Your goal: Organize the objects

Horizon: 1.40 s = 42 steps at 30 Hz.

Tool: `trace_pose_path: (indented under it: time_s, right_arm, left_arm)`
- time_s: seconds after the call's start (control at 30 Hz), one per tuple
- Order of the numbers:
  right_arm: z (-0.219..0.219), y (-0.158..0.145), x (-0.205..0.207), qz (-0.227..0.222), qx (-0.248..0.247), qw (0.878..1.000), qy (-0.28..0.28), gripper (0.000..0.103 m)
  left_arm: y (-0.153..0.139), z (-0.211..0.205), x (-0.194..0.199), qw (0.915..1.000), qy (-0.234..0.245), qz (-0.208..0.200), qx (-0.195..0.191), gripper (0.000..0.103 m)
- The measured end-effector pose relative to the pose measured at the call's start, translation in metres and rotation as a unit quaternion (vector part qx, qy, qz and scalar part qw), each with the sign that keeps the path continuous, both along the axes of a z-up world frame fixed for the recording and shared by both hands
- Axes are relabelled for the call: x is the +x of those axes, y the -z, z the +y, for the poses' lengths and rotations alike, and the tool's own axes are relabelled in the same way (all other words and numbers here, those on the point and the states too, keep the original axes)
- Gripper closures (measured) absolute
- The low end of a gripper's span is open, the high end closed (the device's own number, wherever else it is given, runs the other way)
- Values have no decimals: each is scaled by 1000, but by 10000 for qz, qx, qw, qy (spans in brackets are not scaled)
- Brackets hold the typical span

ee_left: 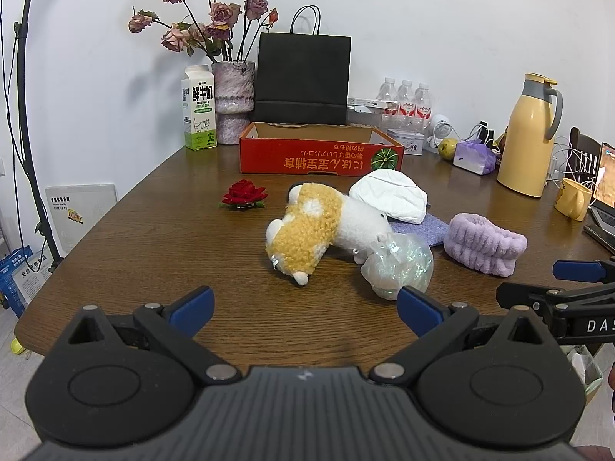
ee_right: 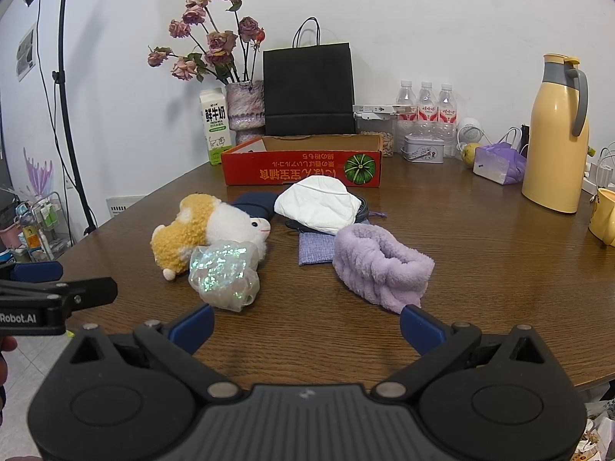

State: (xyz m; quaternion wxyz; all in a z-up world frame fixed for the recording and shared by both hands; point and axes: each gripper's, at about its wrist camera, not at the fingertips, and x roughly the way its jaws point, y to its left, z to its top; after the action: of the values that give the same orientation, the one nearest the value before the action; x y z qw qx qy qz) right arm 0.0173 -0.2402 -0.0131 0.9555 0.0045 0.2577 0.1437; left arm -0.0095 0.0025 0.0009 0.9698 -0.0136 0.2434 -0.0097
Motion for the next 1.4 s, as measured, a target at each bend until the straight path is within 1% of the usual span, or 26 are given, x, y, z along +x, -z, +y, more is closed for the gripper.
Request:
trace_pose_path:
  time_s: [0.97, 1.4]
  right_arm:
    - [0, -1, -1, 0, -10, 10000, 11, 0]
    - [-7, 4, 2, 9, 4, 10000, 54, 0]
  left_arm:
    - [0, 1, 0, 10000, -1, 10, -3, 0]
    - [4, 4, 2, 9999, -16, 64, -106, 0]
